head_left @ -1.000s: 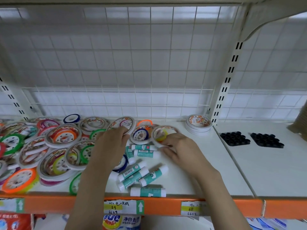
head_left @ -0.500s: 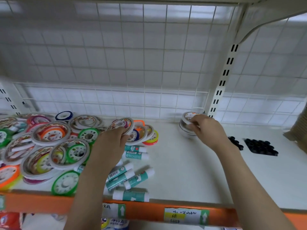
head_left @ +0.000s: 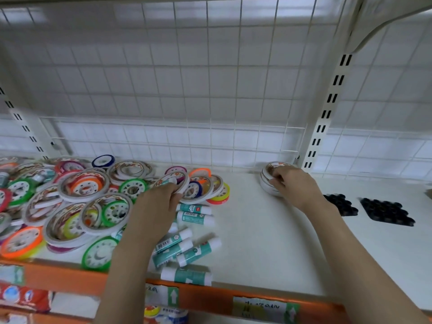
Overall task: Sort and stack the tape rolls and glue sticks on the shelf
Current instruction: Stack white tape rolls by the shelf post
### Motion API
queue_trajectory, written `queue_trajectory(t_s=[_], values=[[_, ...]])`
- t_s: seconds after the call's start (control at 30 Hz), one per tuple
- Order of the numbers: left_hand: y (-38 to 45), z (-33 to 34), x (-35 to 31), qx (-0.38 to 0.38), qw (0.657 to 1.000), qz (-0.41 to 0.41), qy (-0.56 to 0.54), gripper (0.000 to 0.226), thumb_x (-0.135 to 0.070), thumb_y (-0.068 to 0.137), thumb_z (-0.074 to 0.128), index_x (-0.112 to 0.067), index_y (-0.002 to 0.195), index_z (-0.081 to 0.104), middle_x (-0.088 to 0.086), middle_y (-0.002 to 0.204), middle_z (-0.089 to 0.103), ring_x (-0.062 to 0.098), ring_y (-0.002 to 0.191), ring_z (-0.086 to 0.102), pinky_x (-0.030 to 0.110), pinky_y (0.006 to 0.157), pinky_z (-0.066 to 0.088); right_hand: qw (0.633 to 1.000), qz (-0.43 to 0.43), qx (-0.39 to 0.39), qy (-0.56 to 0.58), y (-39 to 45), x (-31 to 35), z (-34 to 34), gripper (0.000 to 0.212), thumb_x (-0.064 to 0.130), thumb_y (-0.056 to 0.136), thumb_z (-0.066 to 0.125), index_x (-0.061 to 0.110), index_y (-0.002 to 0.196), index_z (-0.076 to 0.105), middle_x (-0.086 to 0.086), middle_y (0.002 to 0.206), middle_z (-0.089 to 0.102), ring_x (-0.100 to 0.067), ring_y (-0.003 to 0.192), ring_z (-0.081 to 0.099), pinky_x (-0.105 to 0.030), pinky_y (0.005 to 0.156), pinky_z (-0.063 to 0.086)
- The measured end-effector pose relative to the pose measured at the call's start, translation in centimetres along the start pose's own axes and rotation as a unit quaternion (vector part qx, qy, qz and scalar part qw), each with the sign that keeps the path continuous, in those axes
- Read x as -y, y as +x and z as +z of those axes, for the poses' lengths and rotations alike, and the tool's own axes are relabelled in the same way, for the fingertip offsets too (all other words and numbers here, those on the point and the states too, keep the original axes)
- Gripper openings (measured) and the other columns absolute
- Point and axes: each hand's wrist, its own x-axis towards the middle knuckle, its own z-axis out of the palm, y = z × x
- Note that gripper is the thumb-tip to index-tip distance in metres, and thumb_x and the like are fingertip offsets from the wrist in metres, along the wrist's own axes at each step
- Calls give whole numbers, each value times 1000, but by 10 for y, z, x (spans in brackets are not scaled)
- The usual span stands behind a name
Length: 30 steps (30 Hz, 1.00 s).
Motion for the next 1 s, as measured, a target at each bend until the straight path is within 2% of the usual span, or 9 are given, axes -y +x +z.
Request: queue_trajectory(t_s=[0.13,0.23,0.37,0.43,0.57,0.7,0.8,0.93,1.0], values=[[2,1,-4,1,1000,-4,-6,21,-22,94,50,-4,100,61,10,79,66,27,71,60,39,66,50,1000,10,16,-3,-1,0,-3,17,28,94,50,14,86,55,1,85,49,-20,85,46,-29,65,36],[3,2,-8,0,1000,6,-2,20,-22,95,49,-5,98,61,9,78,65,26,70,58,35,64,46,1000,4,27,-9,-2,1,-3,23,30,95,48,11,94,61,-6,93,58,-23,94,52,-29,67,35],[7,8,-16,-2,1000,29,1,19,-20,95,48,-5,93,60,2,70,54,22,64,49,31,61,34,1000,-18,6,-1,-11,-5,-1,37,27,93,51,13,127,55,-9,127,56,-28,119,47,-32,98,37],[10,12,-23,-1,999,41,2,24,-23,96,44,-5,93,60,6,71,57,27,67,53,32,62,37,1000,-17,-12,6,-20,-11,-1,42,24,91,54,14,131,52,-9,131,54,-30,121,46,-34,103,35],[17,25,-40,16,999,48,-12,27,-24,96,45,-11,116,60,12,100,67,32,92,60,38,78,45,998,-18,-60,-7,-45,-26,-5,28,15,83,61,1,108,64,-17,99,65,-37,97,57,-39,85,47],[29,36,-69,20,995,102,-4,43,-32,88,35,-8,105,66,14,98,69,33,93,62,39,80,45,997,5,-73,-17,-72,-44,-2,27,15,69,63,-3,89,67,-16,80,65,-38,75,62,-39,71,51],[43,44,-94,21,989,148,8,32,-26,94,43,-10,109,66,13,104,69,33,99,61,38,84,43,996,35,-76,-37,-89,-56,5,32,20,71,66,-3,93,68,-19,93,68,-39,85,65,-44,78,52],[68,54,-125,41,980,192,37,31,-25,97,43,-16,122,59,7,118,64,28,111,55,35,90,38,996,76,-47,-7,-102,-56,8,41,22,88,61,-1,121,58,-20,127,56,-38,119,49,-39,102,37],[80,60,-140,47,976,208,52,30,-24,98,41,-16,121,58,6,117,63,27,111,54,33,88,36,995,84,-48,10,-102,-55,8,39,21,88,61,-2,119,59,-20,125,57,-38,118,49,-38,100,38]])
